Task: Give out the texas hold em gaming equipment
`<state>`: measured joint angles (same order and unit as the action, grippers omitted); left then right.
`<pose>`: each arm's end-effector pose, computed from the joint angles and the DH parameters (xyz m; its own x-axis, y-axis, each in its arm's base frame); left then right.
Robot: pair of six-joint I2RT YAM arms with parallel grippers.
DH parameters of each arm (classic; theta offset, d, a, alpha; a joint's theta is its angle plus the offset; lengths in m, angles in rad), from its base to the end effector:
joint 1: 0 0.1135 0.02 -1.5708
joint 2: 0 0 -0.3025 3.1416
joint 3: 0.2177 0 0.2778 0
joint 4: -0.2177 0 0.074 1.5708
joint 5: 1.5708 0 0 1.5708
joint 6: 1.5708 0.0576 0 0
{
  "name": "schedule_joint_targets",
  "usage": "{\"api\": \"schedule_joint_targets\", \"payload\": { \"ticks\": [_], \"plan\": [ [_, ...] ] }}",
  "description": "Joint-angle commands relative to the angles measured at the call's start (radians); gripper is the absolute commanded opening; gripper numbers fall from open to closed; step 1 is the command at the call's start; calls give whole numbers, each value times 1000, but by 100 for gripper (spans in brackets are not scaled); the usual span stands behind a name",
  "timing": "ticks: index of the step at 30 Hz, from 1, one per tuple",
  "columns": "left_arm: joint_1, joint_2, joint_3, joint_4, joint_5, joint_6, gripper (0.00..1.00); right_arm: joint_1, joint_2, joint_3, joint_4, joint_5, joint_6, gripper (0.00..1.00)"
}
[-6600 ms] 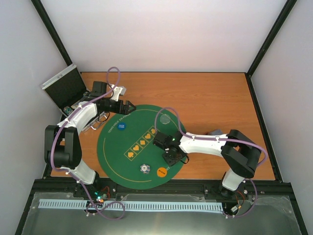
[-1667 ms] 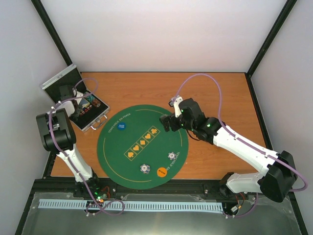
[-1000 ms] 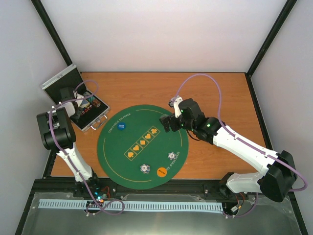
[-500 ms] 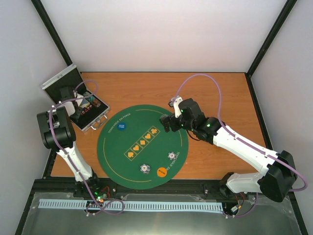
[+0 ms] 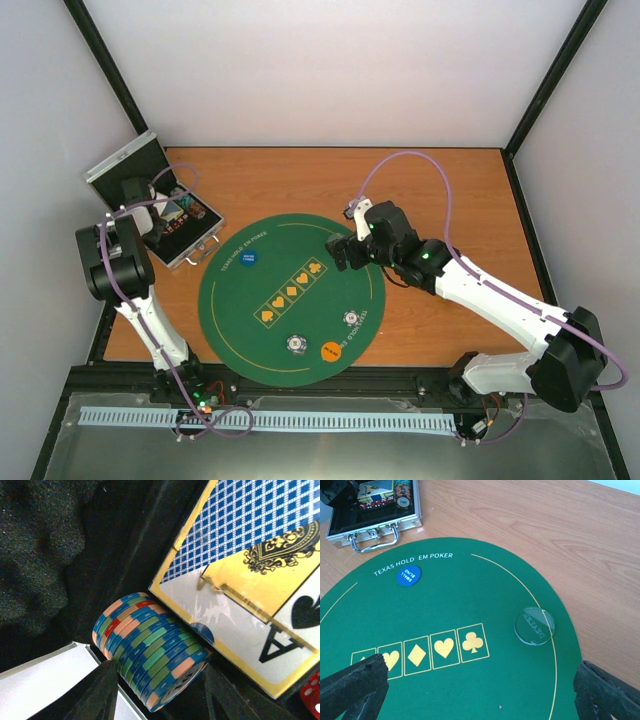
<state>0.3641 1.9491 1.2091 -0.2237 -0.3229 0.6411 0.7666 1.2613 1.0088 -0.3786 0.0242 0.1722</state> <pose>0.4101 0.1759 0.1504 -0.9182 0.2570 -0.3013 0.0528 0.8335 0.5501 0.2255 0.2152 0.3143 -0.5351 -0.2775 -0.7979 -0.5965 0.7929 0.1243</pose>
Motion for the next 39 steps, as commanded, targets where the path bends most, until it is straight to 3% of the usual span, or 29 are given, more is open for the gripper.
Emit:
{"api": "schedule_joint_targets", "payload": {
  "ticks": [1, 14, 21, 32, 37, 39],
  "plan": [
    [5, 22, 7, -33, 63, 8, 49, 3, 4, 11, -15, -4, -11, 100],
    [5, -73, -124, -31, 194, 44, 50, 3, 25, 16, -9, -13, -17, 100],
    [10, -4, -13, -51, 155, 39, 50, 3, 14, 10, -16, -5, -16, 100],
    [15, 61, 97, -167, 216, 51, 51, 3, 13, 3, -29, 11, -22, 100],
    [16, 59, 89, -216, 285, 71, 45, 3, 13, 3, -31, 15, -27, 100],
    [18, 70, 103, -238, 313, 74, 37, 3, 16, 4, -29, 12, -25, 100]
  ]
}}
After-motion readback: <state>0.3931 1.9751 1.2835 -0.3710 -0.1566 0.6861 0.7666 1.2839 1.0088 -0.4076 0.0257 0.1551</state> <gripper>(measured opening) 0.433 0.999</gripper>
